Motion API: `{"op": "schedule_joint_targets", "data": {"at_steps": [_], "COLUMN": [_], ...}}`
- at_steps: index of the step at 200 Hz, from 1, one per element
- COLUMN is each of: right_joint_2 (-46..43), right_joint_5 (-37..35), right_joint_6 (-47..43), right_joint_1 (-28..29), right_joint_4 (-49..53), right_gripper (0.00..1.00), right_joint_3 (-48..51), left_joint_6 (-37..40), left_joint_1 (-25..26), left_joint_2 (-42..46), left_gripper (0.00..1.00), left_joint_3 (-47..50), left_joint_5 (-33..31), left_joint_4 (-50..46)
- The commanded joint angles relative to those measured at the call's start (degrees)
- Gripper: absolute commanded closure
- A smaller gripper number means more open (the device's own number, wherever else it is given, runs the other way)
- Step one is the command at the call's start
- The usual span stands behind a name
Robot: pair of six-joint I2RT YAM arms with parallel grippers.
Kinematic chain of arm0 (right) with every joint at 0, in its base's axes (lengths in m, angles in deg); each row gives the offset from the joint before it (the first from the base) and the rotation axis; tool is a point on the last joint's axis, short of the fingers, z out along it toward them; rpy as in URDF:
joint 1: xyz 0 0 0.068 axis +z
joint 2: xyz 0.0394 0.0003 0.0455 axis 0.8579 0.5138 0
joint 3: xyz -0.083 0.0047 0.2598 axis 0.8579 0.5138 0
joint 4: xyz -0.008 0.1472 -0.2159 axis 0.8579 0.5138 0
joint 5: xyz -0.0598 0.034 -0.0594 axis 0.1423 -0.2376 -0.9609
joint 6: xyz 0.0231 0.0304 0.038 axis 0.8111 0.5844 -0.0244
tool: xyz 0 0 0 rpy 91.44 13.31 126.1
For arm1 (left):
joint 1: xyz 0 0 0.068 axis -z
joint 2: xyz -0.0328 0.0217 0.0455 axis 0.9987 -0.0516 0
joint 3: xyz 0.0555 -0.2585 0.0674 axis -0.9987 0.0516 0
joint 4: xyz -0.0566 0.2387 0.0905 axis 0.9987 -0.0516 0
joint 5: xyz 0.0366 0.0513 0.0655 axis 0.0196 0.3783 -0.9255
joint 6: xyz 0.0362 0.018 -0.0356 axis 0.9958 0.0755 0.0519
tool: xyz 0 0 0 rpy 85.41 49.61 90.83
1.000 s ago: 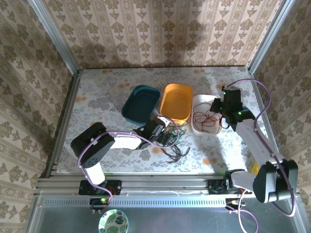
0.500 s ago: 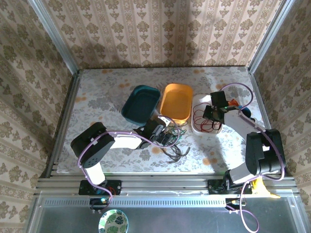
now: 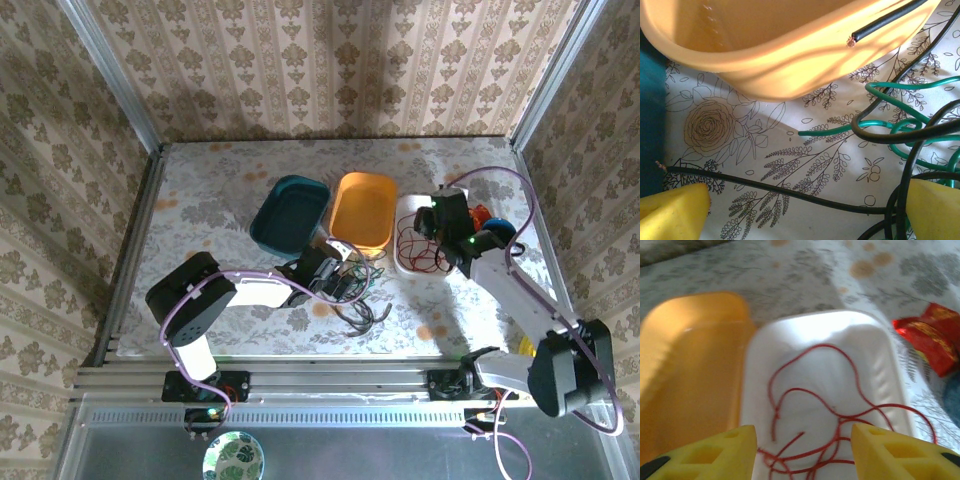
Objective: Untangle the cables
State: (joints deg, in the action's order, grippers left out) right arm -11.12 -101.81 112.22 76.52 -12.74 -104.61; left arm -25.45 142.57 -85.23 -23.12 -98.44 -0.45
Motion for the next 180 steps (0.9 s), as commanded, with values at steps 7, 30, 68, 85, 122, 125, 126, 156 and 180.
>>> {"op": "schedule_joint_targets", "data": {"at_steps": [7, 30, 68, 85, 122, 125, 126, 156, 180], "right_joint_2": [-1.5, -1.8, 0.9, 3.1, 8.8, 9.3, 9.4, 13.9, 15.8], "right_joint_5": [-0.4, 2.7, 20.2, 22.4, 20.3, 19.8, 19.7, 19.3, 19.9], "right_joint_6": [-4.8, -3.7, -10.4, -12.3, -10.6, -10.4, -10.4, -10.0, -10.0], "right_joint_1": [6.3, 7.0, 8.8, 11.2, 12.2, 12.2, 12.2, 12.2, 12.2], "right_joint_4": [-0.5, -1.9, -2.1, -0.2, 0.9, 1.2, 1.2, 1.5, 2.4], "right_gripper": [0.45, 0.44, 0.46, 0.46, 0.49, 0.49, 0.5, 0.53, 0.57], "right_joint_3": [2.9, 5.7, 7.1, 6.6, 5.4, 5.1, 5.0, 3.5, 2.6], "left_joint_6": [1.8, 1.8, 2.0, 2.0, 2.0, 2.0, 2.0, 1.8, 1.7], "left_joint_1": [0.7, 0.7, 0.6, 0.8, 0.9, 0.9, 0.8, 1.0, 1.0], "left_joint_2": [-0.9, -1.0, -0.9, -0.9, -0.7, -0.7, -0.7, -0.4, -0.3], "left_gripper": [0.0, 0.0, 0.0, 0.0, 0.0, 0.0, 0.0, 0.0, 0.0], "left_joint_3": [-0.6, -0.8, -0.7, -0.7, -0.8, -0.8, -0.8, -0.6, -0.5], "left_joint_5": [0.4, 0.5, 0.4, 0.3, -0.1, -0.1, -0.1, -0.2, -0.4], "left_joint_4": [-2.1, -2.1, -2.2, -2.2, -2.4, -2.4, -2.5, -2.7, -2.9]}}
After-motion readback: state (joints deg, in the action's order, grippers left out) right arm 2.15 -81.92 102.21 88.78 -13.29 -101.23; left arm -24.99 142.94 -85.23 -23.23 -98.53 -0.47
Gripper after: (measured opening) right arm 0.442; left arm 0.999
